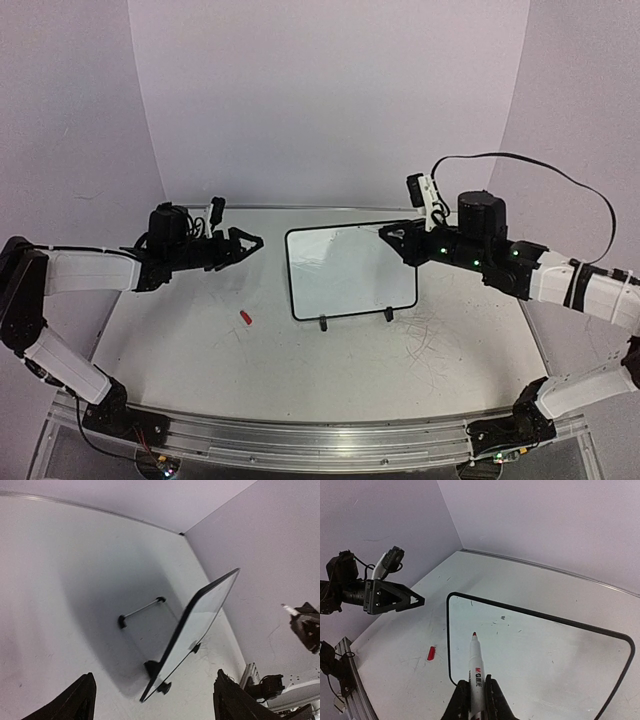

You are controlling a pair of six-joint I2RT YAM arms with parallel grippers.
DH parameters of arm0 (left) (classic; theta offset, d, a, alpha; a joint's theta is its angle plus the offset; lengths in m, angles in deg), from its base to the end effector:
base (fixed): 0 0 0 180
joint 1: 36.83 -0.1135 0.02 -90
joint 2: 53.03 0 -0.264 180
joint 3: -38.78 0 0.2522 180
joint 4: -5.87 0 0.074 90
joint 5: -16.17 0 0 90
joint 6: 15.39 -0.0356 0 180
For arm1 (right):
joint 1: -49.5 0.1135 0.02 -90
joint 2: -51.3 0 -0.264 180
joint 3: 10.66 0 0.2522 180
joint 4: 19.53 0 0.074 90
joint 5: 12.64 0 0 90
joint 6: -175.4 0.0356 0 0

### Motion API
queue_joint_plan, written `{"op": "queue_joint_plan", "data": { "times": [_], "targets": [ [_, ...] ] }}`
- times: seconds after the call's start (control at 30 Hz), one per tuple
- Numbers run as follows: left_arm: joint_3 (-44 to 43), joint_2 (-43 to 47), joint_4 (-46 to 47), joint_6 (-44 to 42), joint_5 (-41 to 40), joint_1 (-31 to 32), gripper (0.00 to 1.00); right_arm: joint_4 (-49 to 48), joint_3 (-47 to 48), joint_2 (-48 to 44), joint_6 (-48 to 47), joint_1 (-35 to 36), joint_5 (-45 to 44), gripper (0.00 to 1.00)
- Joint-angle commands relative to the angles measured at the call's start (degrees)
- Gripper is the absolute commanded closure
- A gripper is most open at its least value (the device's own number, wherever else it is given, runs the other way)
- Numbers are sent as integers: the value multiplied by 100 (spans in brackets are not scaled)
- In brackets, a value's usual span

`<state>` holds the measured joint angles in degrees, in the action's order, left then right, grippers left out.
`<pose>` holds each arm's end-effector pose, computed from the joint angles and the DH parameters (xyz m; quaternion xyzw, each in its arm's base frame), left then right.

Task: Write a sentence on the whiteboard
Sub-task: Hold the whiteboard at the center of the board.

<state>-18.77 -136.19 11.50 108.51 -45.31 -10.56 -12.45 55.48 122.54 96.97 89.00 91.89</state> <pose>0.2749 -0.1546 0.2306 0.0882 0.8015 -0.4533 0.3800 0.2199 0.1928 0.3182 -0.2634 0.7299 0.3574 0.5198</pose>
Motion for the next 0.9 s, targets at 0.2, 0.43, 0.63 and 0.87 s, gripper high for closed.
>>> {"op": "queue_joint_plan", "data": {
  "times": [0.2, 0.43, 0.63, 0.87],
  "targets": [
    [-363, -1375, 2853, 299, 1821, 39, 22, -196, 862, 861, 2, 723, -611, 100],
    [-753, -2079, 3117, 259, 2298, 84, 28, -194, 1265, 1302, 156, 875, -758, 100],
    [-892, -2375, 3282, 260, 2375, 128, 42, 134, 1772, 1740, 52, 1063, -1220, 100],
    [-969, -2557, 3321, 142, 2409, 124, 61, 550, 2403, 2268, -222, 1291, -1812, 100]
  ]
}}
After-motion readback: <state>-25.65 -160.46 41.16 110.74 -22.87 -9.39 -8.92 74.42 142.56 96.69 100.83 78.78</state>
